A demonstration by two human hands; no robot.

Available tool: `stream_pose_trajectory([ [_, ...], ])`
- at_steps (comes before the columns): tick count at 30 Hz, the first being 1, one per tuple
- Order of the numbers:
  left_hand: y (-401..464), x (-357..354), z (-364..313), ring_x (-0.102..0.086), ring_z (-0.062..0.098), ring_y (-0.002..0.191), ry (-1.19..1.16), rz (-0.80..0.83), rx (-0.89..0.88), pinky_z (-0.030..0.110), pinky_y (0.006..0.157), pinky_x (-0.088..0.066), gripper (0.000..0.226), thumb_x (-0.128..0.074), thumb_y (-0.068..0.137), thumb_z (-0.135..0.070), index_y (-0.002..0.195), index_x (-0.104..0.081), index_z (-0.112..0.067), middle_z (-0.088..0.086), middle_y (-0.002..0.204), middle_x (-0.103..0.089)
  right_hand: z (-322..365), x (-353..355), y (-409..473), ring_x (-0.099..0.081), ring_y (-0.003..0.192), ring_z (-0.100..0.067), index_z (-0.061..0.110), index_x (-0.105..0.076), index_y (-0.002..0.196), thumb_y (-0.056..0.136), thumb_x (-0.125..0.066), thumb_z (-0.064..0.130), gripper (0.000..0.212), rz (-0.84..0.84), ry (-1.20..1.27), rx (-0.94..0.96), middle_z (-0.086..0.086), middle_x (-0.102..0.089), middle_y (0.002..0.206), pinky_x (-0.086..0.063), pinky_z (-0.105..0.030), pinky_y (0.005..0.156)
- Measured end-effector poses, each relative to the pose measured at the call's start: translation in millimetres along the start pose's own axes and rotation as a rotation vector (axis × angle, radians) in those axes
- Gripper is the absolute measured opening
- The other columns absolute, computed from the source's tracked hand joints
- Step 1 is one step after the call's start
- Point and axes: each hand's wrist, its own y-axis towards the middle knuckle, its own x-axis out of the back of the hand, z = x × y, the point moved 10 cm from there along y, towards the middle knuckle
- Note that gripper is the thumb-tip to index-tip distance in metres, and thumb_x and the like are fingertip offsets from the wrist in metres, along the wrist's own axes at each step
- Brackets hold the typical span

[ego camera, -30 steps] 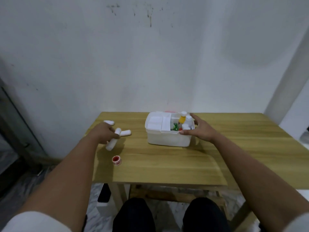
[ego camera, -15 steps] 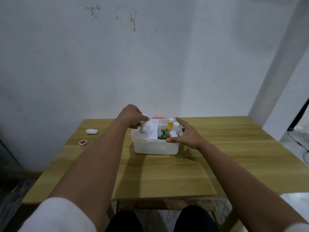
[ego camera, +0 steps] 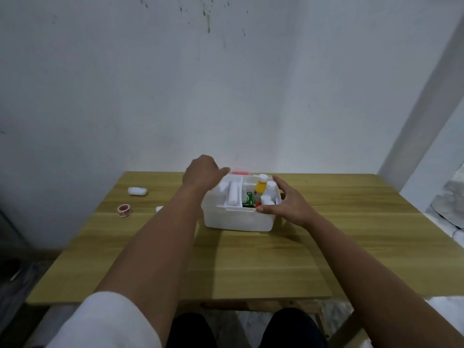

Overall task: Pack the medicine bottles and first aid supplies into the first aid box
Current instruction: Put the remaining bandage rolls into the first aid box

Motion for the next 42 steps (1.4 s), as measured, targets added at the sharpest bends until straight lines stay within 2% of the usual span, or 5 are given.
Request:
stream_pose_trajectory([
  [6, -6, 41, 86, -0.065, 0.024, 0.084, 0.281, -0.052, 0.116, 0.033, 0.068, -0.050, 0.019, -0.064, 0.084, -0.020, 0.101, -0.071, -0.015, 0.004, 0.098, -0.071, -3, 0, 2, -0.052, 0.127, -0.012, 0.028, -0.027, 0.164, 0.065, -0.095, 0.045, 0.121, -0.013, 0.021, 0.006, 0.006, -0.050, 0.153, -0.046, -0.024, 0.092],
  [9, -13, 31, 127, -0.064, 0.024, 0.106, 0.387, 0.111, 0.158, 0.042, 0.091, -0.052, 0.034, -0.070, 0.080, -0.025, 0.114, -0.072, -0.018, 0.002, 0.116, -0.069, -1, 1, -1, -0.051, 0.125, -0.012, 0.027, -0.026, 0.165, 0.068, -0.094, 0.042, 0.120, -0.026, 0.030, 0.005, 0.003, -0.048, 0.157, -0.045, -0.030, 0.095],
  [28, 26, 38, 186, -0.041, 0.032, 0.127, 0.701, 0.129, -0.017, 0.048, 0.100, -0.039, 0.033, -0.061, 0.095, -0.047, 0.119, -0.075, -0.029, 0.003, 0.134, -0.054, -6, 4, 1, -0.047, 0.141, -0.023, 0.034, -0.028, 0.163, 0.036, -0.085, 0.085, 0.148, -0.028, -0.021, -0.008, 0.004, -0.046, 0.159, -0.047, -0.046, 0.111],
  [34, 43, 35, 214, -0.039, 0.033, 0.143, 0.564, 0.190, 0.088, 0.051, 0.110, -0.039, 0.061, -0.058, 0.095, -0.058, 0.149, -0.048, -0.033, 0.005, 0.157, -0.043, -7, 3, 5, -0.045, 0.141, -0.024, 0.033, -0.029, 0.162, 0.069, -0.094, 0.036, 0.114, -0.042, -0.012, -0.013, 0.011, -0.047, 0.150, -0.045, -0.036, 0.104],
  [42, 43, 34, 214, -0.066, 0.023, 0.088, 0.438, 0.180, 0.136, 0.041, 0.086, -0.056, 0.057, -0.059, 0.074, -0.082, 0.076, -0.073, -0.027, -0.002, 0.093, -0.072, -6, 3, 4, -0.045, 0.130, -0.012, 0.032, -0.029, 0.162, 0.069, -0.093, 0.036, 0.113, -0.049, 0.005, -0.011, 0.018, -0.046, 0.140, -0.044, -0.032, 0.100],
])
